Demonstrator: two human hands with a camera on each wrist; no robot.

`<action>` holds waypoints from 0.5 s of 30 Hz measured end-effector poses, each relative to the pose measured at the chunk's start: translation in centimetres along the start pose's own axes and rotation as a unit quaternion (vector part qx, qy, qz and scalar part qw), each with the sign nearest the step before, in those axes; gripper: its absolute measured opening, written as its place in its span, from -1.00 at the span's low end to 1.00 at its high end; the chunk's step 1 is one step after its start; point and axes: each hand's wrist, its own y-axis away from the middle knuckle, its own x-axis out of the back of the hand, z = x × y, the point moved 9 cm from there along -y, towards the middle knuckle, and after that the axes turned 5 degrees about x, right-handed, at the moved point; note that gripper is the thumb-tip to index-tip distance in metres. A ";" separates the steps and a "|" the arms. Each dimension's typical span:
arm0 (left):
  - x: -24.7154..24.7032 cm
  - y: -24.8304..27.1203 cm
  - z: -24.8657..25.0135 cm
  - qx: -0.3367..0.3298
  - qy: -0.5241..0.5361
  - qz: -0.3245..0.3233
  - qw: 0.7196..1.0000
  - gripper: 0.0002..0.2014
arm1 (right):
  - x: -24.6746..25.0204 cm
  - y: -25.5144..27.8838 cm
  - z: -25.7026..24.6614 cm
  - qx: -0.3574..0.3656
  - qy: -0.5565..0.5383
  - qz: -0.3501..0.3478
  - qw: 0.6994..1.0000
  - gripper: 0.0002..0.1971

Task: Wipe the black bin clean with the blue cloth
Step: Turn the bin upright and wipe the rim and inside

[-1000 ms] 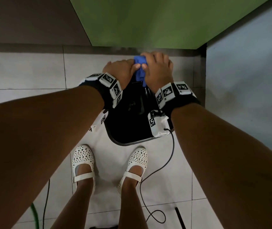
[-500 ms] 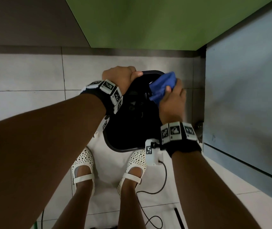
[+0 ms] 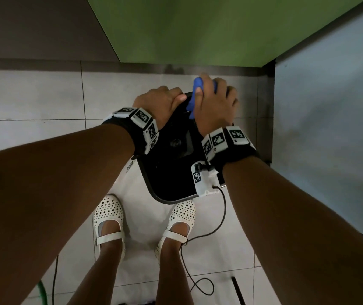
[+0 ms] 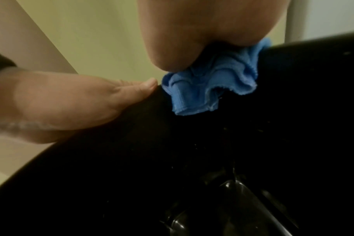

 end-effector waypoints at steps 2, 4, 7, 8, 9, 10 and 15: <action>-0.2 0.1 -0.2 0.015 0.007 -0.006 1.000 -0.57 | 0.0 0.5 0.6 0.008 -0.008 0.011 1.000 -0.56; -0.4 0.1 -0.3 0.025 0.007 -0.007 1.000 -0.57 | 0.0 1.3 1.8 -0.007 -0.024 0.019 1.000 -0.55; -0.2 0.2 -0.2 0.034 0.006 0.005 0.999 -0.56 | -0.4 3.3 4.2 -0.084 -0.086 0.010 0.993 -0.51; -0.1 0.3 -0.2 0.037 0.008 0.006 0.999 -0.56 | -0.5 4.3 4.9 -0.106 -0.101 0.008 0.989 -0.50; -0.1 0.4 -0.2 0.039 0.011 0.006 0.999 -0.56 | -0.5 5.5 5.5 -0.124 -0.108 0.006 0.986 -0.50; -0.1 0.5 -0.2 0.040 0.014 0.006 0.999 -0.55 | -0.6 6.9 6.2 -0.144 -0.104 0.005 0.984 -0.49; -0.4 0.8 -0.5 0.059 0.041 0.002 0.997 -0.54 | -0.9 13.3 8.7 -0.238 -0.081 0.042 0.967 -0.50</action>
